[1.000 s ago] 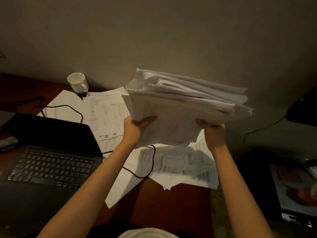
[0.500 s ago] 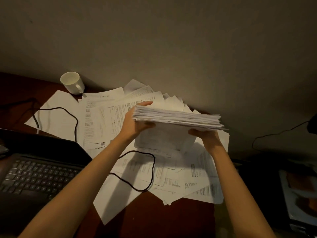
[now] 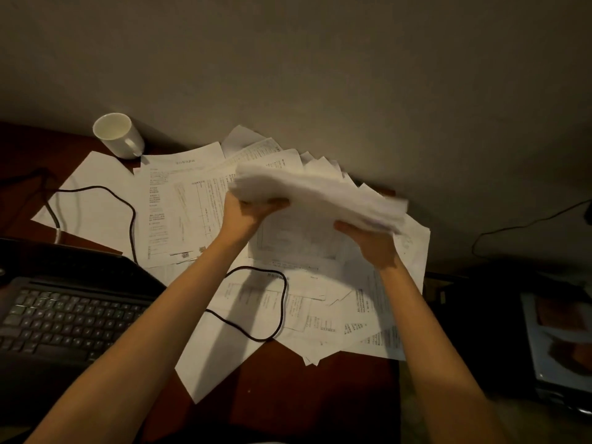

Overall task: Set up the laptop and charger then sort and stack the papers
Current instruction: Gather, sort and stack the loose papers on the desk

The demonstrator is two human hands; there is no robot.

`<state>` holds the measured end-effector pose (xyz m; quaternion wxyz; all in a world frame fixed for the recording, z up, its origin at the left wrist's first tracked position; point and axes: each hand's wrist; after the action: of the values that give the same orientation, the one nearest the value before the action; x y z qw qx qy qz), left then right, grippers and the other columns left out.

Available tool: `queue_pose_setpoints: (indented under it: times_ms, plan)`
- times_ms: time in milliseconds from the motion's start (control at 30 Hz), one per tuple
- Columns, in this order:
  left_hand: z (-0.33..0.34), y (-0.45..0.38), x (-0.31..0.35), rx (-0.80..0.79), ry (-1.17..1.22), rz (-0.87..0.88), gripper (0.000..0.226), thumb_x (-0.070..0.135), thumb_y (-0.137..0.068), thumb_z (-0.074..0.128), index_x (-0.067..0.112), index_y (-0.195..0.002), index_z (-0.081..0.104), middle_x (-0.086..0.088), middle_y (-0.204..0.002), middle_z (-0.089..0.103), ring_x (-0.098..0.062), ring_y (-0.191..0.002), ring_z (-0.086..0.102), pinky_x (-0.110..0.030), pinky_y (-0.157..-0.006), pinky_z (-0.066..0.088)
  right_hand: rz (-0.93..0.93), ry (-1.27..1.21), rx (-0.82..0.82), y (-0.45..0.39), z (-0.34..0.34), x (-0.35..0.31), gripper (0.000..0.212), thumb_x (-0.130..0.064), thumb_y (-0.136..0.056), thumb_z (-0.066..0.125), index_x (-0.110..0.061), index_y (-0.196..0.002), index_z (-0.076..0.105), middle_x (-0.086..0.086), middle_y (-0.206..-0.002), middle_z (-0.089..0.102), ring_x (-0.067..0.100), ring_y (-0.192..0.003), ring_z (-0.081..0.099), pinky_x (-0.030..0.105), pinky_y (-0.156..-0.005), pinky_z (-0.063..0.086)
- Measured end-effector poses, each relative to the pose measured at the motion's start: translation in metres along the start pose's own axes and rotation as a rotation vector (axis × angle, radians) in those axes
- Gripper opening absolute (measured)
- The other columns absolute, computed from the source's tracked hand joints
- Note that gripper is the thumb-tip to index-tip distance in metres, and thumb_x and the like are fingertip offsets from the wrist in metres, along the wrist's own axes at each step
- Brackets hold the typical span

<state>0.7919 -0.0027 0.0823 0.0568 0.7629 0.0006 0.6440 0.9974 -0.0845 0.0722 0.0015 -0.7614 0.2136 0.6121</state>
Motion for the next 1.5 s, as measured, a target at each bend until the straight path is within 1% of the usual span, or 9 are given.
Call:
queue_pose_setpoints:
  times_ms: [233,467,633,800,900,1100,1200,1400,1500]
  plan:
    - [-0.005,0.008,0.034,-0.008,0.179,0.008,0.022,0.017,-0.071,0.081,0.023,-0.087,0.068,0.01,-0.086,0.069,0.005,-0.076,0.067,-0.013,-0.068,0.052,-0.062,-0.177,0.129,0.028,-0.006,-0.026,0.029,-0.005,-0.079,0.072,-0.027,-0.088,0.055,-0.015,-0.086,0.058,-0.013,-0.07,0.057,0.0,-0.058,0.043]
    - [-0.031,0.052,-0.008,-0.592,0.037,-0.24,0.072,0.056,-0.052,0.082,0.016,-0.11,0.066,0.0,-0.106,0.072,-0.018,-0.1,0.068,-0.029,-0.083,0.055,-0.014,-0.271,0.235,0.074,-0.019,-0.007,0.021,-0.009,-0.082,0.071,-0.022,-0.097,0.063,-0.008,-0.095,0.067,0.004,-0.088,0.064,0.013,-0.07,0.053]
    - [-0.029,0.12,-0.046,-0.758,0.147,-0.396,0.042,0.013,-0.08,0.074,0.024,-0.117,0.055,0.004,-0.114,0.067,-0.008,-0.103,0.066,-0.022,-0.081,0.053,0.151,-0.356,0.272,0.096,-0.025,0.025,0.024,-0.01,-0.081,0.073,-0.02,-0.101,0.065,0.0,-0.103,0.068,0.014,-0.097,0.065,0.032,-0.084,0.054]
    - [-0.039,0.161,-0.073,-0.694,0.207,-0.425,0.036,0.005,-0.087,0.061,0.018,-0.12,0.056,-0.002,-0.118,0.067,-0.02,-0.112,0.063,-0.035,-0.094,0.052,0.251,-0.332,0.196,0.11,-0.012,0.042,0.03,-0.007,-0.081,0.072,-0.014,-0.109,0.063,0.001,-0.102,0.068,0.015,-0.094,0.064,0.037,-0.087,0.053]
    - [-0.051,0.172,-0.074,-0.618,0.221,-0.389,0.038,-0.003,-0.089,0.056,0.013,-0.123,0.053,-0.001,-0.115,0.068,-0.017,-0.109,0.064,-0.027,-0.088,0.053,0.223,-0.353,0.132,0.113,0.002,0.04,0.03,-0.007,-0.08,0.073,-0.017,-0.107,0.064,0.001,-0.103,0.069,0.016,-0.096,0.066,0.033,-0.086,0.054]
    - [-0.069,0.163,-0.079,-0.298,0.278,-0.339,0.036,0.0,-0.089,0.06,0.017,-0.12,0.054,-0.003,-0.117,0.064,-0.016,-0.109,0.062,-0.031,-0.094,0.052,0.234,-0.173,-0.042,0.057,0.017,0.007,0.04,-0.03,-0.095,0.054,0.001,-0.12,0.056,0.018,-0.111,0.065,0.027,-0.099,0.064,0.044,-0.093,0.051]
    - [-0.067,0.152,-0.072,-0.053,0.343,-0.314,0.034,0.002,-0.091,0.057,0.018,-0.12,0.052,0.003,-0.111,0.064,-0.004,-0.094,0.066,-0.024,-0.081,0.056,0.318,-0.071,-0.084,0.023,0.021,0.002,0.035,-0.032,-0.1,0.042,-0.006,-0.118,0.057,0.009,-0.098,0.063,0.018,-0.084,0.058,0.028,-0.07,0.05]
    - [-0.067,0.102,-0.073,0.153,0.774,-0.536,0.03,0.02,-0.092,0.057,0.01,-0.119,0.063,-0.005,-0.108,0.07,-0.014,-0.087,0.07,-0.027,-0.069,0.058,0.634,-0.078,-0.102,-0.028,0.028,0.054,0.014,-0.012,-0.096,0.049,-0.005,-0.108,0.049,0.01,-0.078,0.049,0.017,-0.064,0.05,0.031,-0.057,0.054]
    - [-0.064,0.091,-0.072,0.081,1.03,-0.647,0.017,0.025,-0.086,0.063,0.019,-0.087,0.079,0.001,-0.092,0.074,-0.007,-0.079,0.071,-0.021,-0.064,0.057,0.699,-0.056,-0.043,-0.041,0.04,0.077,0.01,-0.009,-0.09,0.058,-0.006,-0.1,0.056,0.008,-0.079,0.054,0.012,-0.062,0.049,0.03,-0.056,0.046]
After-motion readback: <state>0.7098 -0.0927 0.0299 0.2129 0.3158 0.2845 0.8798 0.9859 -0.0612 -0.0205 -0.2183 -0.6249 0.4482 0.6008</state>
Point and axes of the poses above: each hand's wrist, its own y-axis away from the middle knuckle, its own z-axis out of the palm, x = y × z
